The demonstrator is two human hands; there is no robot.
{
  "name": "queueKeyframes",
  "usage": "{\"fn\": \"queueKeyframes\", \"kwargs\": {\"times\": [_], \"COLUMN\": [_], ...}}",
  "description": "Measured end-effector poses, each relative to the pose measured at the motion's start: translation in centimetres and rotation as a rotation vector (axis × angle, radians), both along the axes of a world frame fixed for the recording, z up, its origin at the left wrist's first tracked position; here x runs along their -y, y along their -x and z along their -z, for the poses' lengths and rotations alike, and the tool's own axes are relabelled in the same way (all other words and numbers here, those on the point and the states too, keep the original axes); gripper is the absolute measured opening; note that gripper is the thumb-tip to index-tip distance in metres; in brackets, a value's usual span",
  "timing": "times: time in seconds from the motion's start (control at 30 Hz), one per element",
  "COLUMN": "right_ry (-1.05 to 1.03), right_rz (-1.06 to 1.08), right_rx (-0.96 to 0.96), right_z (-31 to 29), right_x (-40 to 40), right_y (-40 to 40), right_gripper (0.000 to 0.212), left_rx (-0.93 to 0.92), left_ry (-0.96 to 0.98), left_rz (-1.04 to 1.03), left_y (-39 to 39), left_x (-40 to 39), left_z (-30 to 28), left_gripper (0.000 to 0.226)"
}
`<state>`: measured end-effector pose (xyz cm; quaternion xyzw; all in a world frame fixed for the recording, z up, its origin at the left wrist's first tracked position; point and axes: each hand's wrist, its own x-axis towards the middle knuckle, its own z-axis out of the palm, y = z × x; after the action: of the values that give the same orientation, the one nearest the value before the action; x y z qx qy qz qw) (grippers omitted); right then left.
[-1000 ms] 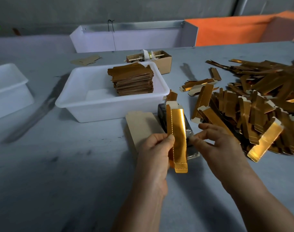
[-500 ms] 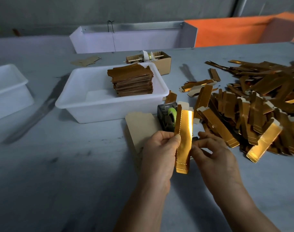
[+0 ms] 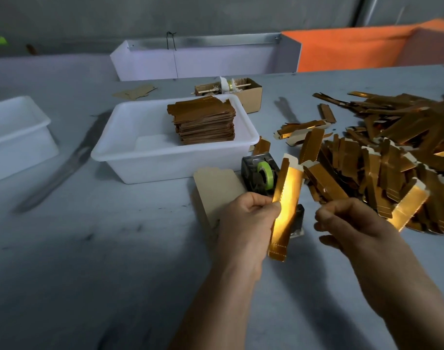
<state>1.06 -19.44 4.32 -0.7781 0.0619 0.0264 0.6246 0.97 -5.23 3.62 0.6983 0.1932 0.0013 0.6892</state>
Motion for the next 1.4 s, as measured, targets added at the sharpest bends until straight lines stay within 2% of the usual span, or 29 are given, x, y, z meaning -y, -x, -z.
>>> {"fn": "queueKeyframes", "kwargs": {"times": [0.03, 0.2, 0.3, 0.43, 0.6, 0.73, 0.9, 1.1, 1.2, 1.4], "right_ry": [-0.050, -0.025, 0.062, 0.172, 0.230, 0.251, 0.306, 0.439, 0.481, 0.661], "right_rz": [-0.041, -0.286, -0.362, -0.408, -0.424, -0.356, -0.310, -0.306, -0.289, -0.204], "right_rx": [-0.008, 0.050, 0.111, 0.186, 0.269, 0.260, 0.277, 0.322, 0.342, 0.467], "right_z": [-0.8, -3.0, -3.3, -3.2, -2.7, -2.5, -2.0, -2.3, -2.3, -2.5], "right_x": [0.2, -0.2, -0.7, -1.0, -0.9, -0.9, -1.0, -1.4, -1.9, -2.2], "right_y": [0.2, 0.6, 0.2, -0.4, -0.5, -0.7, -0.8, -0.6, -0.3, 0.2], "right_gripper": [0.007, 0.016, 0.015, 0.018, 0.021, 0.033, 0.026, 0.028, 0.030, 0.030], "left_rx": [0.004, 0.013, 0.004, 0.034, 0.054, 0.063, 0.056, 0.076, 0.122, 0.320], "left_ry": [0.007, 0.091, 0.232, 0.259, 0.227, 0.251, 0.262, 0.259, 0.204, -0.158], "left_rz": [0.006, 0.048, 0.064, 0.064, 0.065, 0.093, 0.148, 0.161, 0.084, -0.080], "left_y": [0.2, 1.1, 1.4, 1.7, 2.0, 2.2, 2.3, 2.4, 2.7, 3.4], "left_x": [-0.1, -0.2, -0.3, -0.6, -0.4, -0.5, -0.6, -0.6, -0.3, 1.4], "left_z": [0.0, 0.1, -0.4, -0.8, -0.8, -0.8, -0.9, -0.7, -0.5, -0.1], "left_gripper": [0.007, 0.007, 0.012, 0.009, 0.009, 0.007, 0.011, 0.019, 0.017, 0.019]}}
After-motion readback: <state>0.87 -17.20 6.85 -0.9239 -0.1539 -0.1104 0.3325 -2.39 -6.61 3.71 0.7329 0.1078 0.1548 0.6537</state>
